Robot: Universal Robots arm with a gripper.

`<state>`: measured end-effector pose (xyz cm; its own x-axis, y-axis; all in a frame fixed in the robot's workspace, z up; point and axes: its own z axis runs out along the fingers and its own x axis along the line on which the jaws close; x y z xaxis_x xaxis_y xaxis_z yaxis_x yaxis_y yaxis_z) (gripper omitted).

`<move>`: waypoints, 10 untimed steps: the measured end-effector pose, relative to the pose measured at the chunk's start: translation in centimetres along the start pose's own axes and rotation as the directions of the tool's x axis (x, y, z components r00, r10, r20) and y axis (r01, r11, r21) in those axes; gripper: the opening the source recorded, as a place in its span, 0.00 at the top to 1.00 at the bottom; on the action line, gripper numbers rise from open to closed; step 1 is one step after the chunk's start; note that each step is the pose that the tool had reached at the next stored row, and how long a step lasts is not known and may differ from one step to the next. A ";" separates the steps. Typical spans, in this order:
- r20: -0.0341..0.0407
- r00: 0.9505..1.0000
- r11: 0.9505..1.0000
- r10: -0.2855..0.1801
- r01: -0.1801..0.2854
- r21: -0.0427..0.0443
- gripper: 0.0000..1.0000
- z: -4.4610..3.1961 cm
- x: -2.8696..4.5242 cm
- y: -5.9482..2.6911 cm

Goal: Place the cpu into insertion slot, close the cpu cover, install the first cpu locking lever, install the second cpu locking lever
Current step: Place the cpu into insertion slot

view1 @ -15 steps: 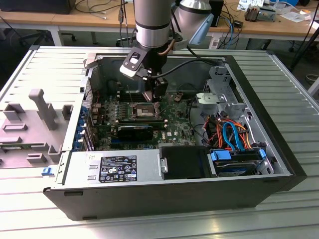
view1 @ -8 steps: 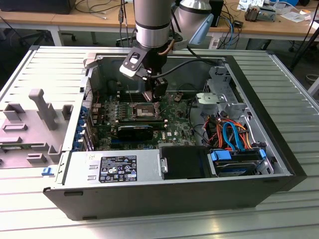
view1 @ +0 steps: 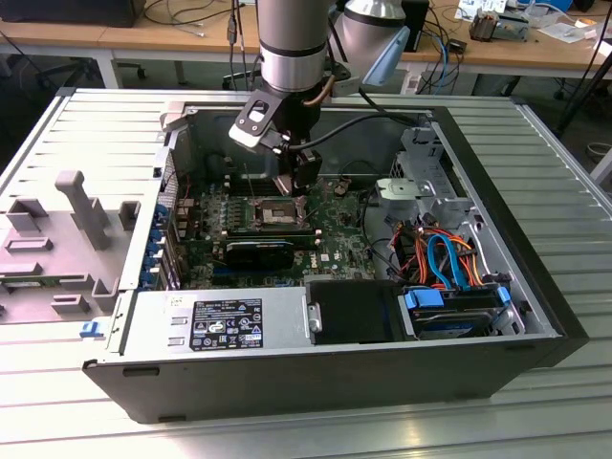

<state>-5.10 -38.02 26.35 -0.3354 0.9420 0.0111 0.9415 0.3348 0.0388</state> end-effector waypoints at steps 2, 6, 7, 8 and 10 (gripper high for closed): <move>0.000 1.000 1.000 0.002 -0.002 0.000 0.46 0.00 0.00 0.00; 0.000 1.000 1.000 0.004 -0.004 0.000 0.46 0.00 0.00 0.00; 0.000 1.000 1.000 0.005 -0.005 0.000 0.46 0.00 0.00 0.00; 0.000 1.000 1.000 0.006 -0.006 0.000 0.46 0.00 0.00 0.00; 0.000 1.000 1.000 0.007 -0.007 0.000 0.46 0.00 0.00 0.00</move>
<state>-5.10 -38.02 26.35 -0.3284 0.9445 0.0111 0.9440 0.3278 0.0388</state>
